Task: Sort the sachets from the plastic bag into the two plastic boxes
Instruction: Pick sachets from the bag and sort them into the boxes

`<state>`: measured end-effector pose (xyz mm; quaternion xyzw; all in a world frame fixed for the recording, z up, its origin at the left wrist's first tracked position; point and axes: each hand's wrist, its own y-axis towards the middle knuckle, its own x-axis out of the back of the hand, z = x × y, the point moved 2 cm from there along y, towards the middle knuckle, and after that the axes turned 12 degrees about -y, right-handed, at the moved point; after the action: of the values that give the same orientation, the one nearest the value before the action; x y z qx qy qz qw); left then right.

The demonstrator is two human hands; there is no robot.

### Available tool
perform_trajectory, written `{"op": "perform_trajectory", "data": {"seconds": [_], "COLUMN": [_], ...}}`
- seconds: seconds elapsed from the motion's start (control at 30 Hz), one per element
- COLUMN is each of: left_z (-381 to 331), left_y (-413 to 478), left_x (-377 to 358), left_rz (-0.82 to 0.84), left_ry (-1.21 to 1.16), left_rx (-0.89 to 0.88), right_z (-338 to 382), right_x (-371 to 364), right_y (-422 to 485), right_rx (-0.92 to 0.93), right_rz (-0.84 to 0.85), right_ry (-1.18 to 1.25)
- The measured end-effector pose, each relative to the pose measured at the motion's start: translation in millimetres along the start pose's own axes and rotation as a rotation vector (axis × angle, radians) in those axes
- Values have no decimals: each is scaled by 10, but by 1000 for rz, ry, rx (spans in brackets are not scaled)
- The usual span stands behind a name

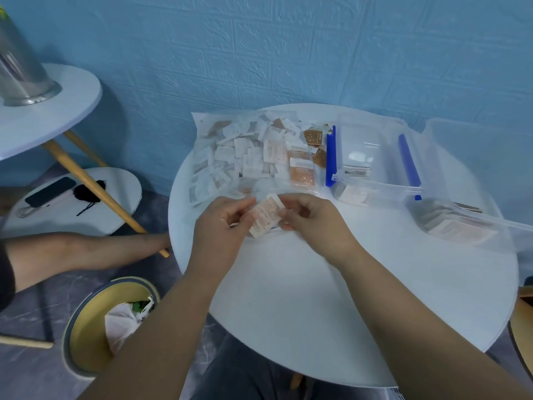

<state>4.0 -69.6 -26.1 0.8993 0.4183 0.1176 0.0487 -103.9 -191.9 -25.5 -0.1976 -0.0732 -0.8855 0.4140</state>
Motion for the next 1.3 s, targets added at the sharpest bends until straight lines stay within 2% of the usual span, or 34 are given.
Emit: {"op": "perform_trajectory", "data": {"seconds": [0.07,0.13,0.27,0.37,0.43,0.57,0.67,0.8,0.9,0.97,1.13,1.3], "left_z": [3,-10,-55,-44,-24,0,4,26,117,152,184,179], "left_y": [-14,-16,40,70,81,178,237,178,120,125,139,127], "left_x": [-71,-121,-146,-186,-206,-131,-61,-94,-111,-112,-114,-115], "left_rz": [101,129,58,140,179,84,-19,-118,-187,-192,-138,-133], "left_ry": [65,142,200,364,466,524,453,302,174,144,170,170], "left_rx": [2,-24,-106,-204,-262,-288,-257,-240,-208,-198,-220,-222], "right_z": [-23,-23,-1,-78,-157,-206,-180,-137,-93,-90,-94,-92], "right_x": [5,0,147,239,226,131,36,-48,-16,1,-15,-36], "right_y": [-21,-26,-18,-26,-28,-11,-11,-32,9,79,194,171], "right_rx": [-18,-6,132,186,196,229,252,324,264,231,185,240], "right_rz": [6,-11,-172,-154,-120,-100,-34,64,-17,-59,6,-40], "right_ry": [72,26,-419,-767,-867,-937,-958,-872,-786,-796,-905,-938]}}
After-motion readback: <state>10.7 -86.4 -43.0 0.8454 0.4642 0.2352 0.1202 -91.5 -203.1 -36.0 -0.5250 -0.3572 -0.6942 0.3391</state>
